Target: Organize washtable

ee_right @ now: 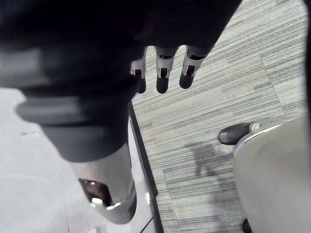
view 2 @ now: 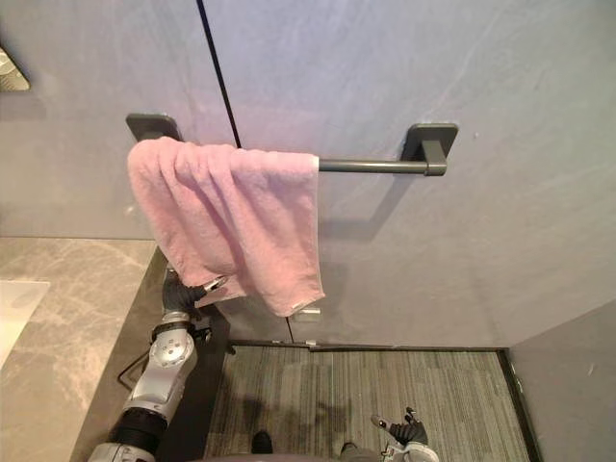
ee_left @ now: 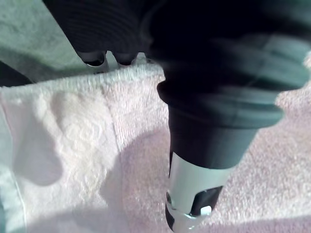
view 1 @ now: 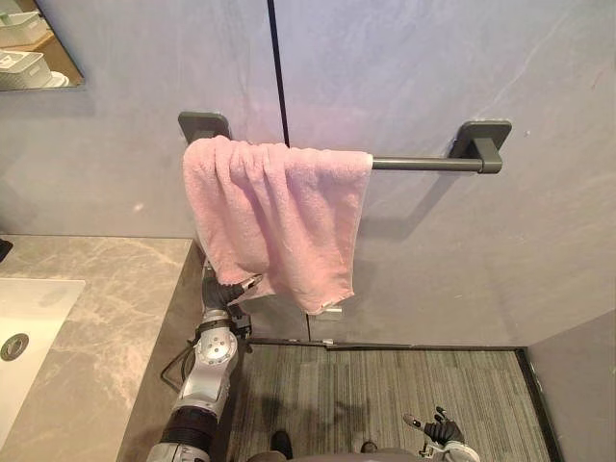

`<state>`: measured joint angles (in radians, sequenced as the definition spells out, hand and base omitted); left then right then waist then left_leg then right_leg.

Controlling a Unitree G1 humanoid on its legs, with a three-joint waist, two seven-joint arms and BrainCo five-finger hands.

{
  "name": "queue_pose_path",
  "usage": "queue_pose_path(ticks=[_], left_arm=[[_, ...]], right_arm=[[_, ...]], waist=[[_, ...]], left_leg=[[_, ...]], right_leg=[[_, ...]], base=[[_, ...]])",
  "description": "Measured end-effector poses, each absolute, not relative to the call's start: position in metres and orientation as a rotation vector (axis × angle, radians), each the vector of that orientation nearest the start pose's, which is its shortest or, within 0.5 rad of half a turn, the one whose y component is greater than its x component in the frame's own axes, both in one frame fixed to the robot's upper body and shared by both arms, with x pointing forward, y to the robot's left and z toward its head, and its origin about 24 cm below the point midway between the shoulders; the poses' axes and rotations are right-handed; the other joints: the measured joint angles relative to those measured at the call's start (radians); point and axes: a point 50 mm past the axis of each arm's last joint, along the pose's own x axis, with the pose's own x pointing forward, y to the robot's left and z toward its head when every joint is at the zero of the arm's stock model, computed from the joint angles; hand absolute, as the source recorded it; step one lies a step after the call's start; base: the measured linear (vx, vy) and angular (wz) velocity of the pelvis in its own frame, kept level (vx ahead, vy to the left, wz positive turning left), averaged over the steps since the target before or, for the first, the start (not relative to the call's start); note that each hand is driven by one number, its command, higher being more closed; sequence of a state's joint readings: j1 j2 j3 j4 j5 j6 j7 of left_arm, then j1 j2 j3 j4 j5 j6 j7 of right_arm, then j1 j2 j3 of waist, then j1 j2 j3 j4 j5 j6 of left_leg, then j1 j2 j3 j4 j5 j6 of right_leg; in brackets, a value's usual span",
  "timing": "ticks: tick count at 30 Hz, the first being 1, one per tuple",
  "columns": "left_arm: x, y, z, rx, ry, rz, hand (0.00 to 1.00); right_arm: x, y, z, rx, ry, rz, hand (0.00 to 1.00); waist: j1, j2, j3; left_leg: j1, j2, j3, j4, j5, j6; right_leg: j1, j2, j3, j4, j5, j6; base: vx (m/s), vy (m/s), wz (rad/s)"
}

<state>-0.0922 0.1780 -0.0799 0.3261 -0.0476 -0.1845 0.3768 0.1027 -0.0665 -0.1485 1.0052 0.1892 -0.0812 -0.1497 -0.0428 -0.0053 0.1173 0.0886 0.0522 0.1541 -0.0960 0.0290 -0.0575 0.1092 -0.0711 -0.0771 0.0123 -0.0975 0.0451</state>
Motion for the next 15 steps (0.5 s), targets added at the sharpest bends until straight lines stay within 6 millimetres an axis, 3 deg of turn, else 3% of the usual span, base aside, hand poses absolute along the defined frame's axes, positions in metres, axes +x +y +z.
queue_pose_path(ticks=[10,15], left_arm=[[0.264,0.17,0.009,0.117,0.044,0.191,1.0],[0.264,0.17,0.011,0.092,0.029,0.185,1.0]], right_arm=[[0.103,-0.204,-0.154,0.108,0.996,-0.431,0.0],[0.119,-0.201,-0.144,0.131,0.892,-0.411,0.0]], waist=[[-0.008,-0.001,0.0],[-0.01,-0.004,0.001]], left_leg=[[0.011,0.001,0.004,0.0,0.0,0.001],[0.012,0.0,0.014,-0.007,0.006,0.009]], right_leg=[[0.013,0.001,0.004,-0.001,0.017,-0.01],[0.007,-0.001,0.021,-0.001,0.023,-0.001]], base=[[-0.02,-0.01,-0.03],[-0.08,-0.006,-0.07]])
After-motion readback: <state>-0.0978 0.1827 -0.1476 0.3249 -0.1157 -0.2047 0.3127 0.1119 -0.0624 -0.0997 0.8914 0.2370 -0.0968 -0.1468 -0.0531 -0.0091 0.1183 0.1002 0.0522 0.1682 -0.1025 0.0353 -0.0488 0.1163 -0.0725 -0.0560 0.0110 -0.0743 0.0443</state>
